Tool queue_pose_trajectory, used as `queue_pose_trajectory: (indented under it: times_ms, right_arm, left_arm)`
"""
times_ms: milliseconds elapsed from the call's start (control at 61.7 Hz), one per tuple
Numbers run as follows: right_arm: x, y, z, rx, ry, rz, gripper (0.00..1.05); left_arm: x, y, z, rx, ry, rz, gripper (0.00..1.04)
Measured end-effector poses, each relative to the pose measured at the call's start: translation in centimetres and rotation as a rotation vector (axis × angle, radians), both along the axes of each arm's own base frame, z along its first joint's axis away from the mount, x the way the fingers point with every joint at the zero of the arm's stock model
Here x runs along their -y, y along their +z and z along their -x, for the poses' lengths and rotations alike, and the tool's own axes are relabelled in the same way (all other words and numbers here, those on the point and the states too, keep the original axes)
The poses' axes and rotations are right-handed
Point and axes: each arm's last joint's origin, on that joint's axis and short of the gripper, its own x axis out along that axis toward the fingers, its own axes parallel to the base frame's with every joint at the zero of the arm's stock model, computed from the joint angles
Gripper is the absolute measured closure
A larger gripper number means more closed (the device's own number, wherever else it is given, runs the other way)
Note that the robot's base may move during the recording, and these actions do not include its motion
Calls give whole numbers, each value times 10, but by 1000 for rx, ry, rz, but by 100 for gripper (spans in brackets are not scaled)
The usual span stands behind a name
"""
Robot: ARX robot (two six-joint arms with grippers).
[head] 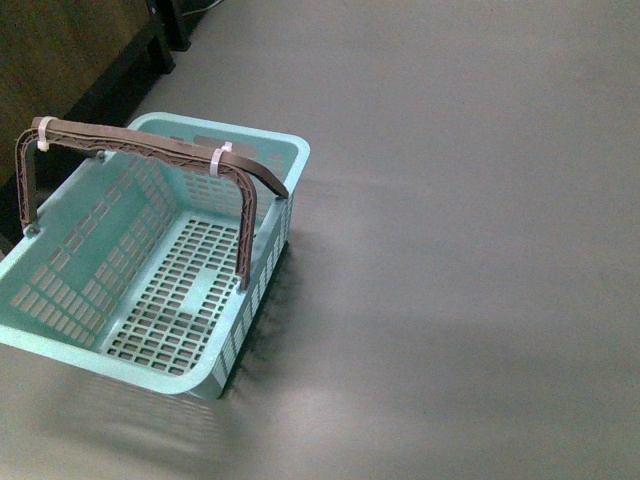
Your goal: Pick lemon and mango into basket
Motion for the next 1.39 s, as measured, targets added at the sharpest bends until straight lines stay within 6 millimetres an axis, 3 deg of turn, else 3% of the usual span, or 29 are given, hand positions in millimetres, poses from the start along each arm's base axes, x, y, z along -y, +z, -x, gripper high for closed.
queue_pose_trajectory:
  times_ms: [340,486,648,891,972,1053,1166,1393]
  right_arm:
    - [0,0,0,0,0,0,9]
    - [0,0,0,0,0,0,9]
    - [0,0,0,0,0,0,9]
    - [0,0,0,0,0,0,9]
    - [0,0,0,0,0,0,9]
    - [0,0,0,0,0,0,9]
    - [0,0,0,0,0,0,9]
    - [0,0,0,0,0,0,9]
  left_arm:
    - [0,0,0,-10,-7,2,7]
    - [1,-1,-9,-517,-104,262,7]
    - [-6,-1,-45,-574,-46,535,7]
    - [-22,-5,-134,-544,15,830,7]
    - [-24,-22,-172,-578,67,921,7]
    - [-20,-44,-197,-644,128,966,7]
    - [-12,-68,-222,-697,179,1014,7]
    - [3,-87,-269,-688,225,1110,7]
